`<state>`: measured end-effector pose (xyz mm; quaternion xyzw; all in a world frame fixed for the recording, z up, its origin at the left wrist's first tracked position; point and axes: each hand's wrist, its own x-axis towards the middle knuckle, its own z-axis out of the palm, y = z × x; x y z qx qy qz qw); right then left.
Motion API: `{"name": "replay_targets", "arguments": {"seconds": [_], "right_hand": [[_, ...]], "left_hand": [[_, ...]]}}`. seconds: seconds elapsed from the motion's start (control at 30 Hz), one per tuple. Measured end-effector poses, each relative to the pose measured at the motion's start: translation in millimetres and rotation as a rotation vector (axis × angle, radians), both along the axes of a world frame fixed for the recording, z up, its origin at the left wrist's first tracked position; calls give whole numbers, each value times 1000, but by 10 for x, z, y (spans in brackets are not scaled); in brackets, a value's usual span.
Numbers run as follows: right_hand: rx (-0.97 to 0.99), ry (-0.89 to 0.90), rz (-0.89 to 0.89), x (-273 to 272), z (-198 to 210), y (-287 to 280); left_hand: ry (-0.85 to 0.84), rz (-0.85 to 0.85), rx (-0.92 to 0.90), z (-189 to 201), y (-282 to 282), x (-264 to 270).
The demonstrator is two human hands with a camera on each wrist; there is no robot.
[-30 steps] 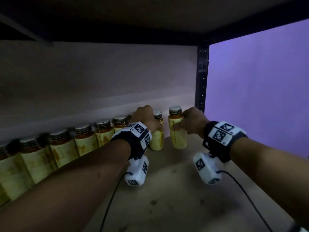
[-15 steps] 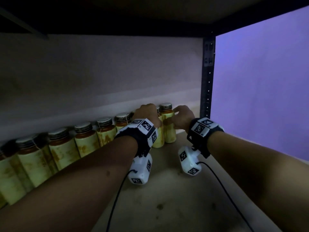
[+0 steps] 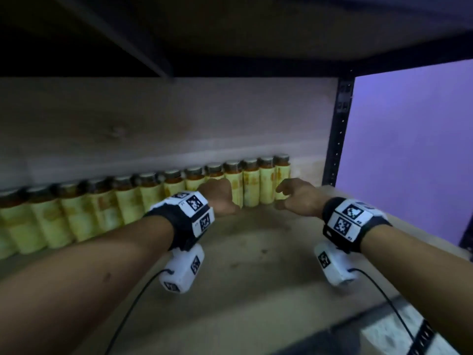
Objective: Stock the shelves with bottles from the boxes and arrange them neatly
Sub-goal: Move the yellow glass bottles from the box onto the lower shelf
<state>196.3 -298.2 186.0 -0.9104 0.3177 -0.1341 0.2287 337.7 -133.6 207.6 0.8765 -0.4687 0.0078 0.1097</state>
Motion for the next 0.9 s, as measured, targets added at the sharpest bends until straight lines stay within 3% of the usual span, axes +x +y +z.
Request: {"name": "replay_targets", "arguments": {"seconds": [0.1,0.43,0.5,0.7,0.9], "right_hand": [[11,24,96,-210,52,575],[-55,105,345,-551,-40,2385],[-25,117,407,-604,-111,2721],[89,199,556,-770,-471,3545],[145,334,637,-810,-1159,4049]], "left_hand": [[41,37,84,40,638,-169],[174,38,41,-134,2470,-843],[265,37,34,-246,2784,-966],[556,52,110,-795,3670,-1234],[746,224,112,-1792,4192,-1389]]}}
